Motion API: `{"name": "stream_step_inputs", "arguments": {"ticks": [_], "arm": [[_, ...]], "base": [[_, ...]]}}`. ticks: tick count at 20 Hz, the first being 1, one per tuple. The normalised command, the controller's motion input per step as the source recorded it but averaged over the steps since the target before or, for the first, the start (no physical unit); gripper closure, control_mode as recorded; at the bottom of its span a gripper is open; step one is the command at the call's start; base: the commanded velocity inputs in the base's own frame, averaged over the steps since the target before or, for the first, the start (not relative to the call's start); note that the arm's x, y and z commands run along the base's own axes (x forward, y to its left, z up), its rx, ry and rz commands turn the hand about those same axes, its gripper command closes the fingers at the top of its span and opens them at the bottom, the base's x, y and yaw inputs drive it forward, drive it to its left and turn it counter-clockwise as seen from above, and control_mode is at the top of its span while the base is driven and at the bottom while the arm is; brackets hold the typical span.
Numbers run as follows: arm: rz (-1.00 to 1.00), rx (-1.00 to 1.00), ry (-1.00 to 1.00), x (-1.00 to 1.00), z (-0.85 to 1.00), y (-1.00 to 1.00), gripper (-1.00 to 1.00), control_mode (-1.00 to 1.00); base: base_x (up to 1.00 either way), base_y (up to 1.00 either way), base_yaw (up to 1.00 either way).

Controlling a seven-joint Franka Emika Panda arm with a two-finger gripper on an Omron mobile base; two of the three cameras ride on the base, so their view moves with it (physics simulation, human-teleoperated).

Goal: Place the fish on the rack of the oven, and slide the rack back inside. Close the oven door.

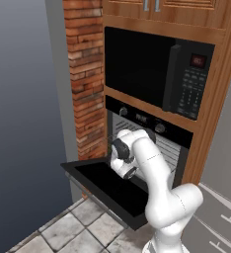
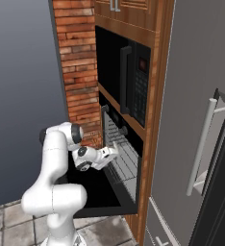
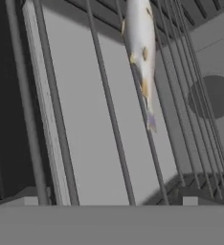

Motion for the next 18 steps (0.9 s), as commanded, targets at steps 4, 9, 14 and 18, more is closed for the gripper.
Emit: {"name": "stream_step_inputs", "arguments": {"ticks": [4,9,14,18], "arm": [[-0.14,-0.12,-0.12,0.26,0.0,-0.61,-1.0,-1.0],[-0.14,-0.11,-0.05,0.34,0.0,-0.66,-1.0,-1.0],[-0.12,-0.03,0.01,0.25,0.07,-0.64,-1.0,-1.0],[-0.05,0.0,0.06,-0.04,0.43,-0.1,-1.0,-1.0]], "base": [[0.0,0.0,0.0],[0.0,0.0,0.0],[0.0,0.0,0.0],[0.0,0.0,0.0]]}}
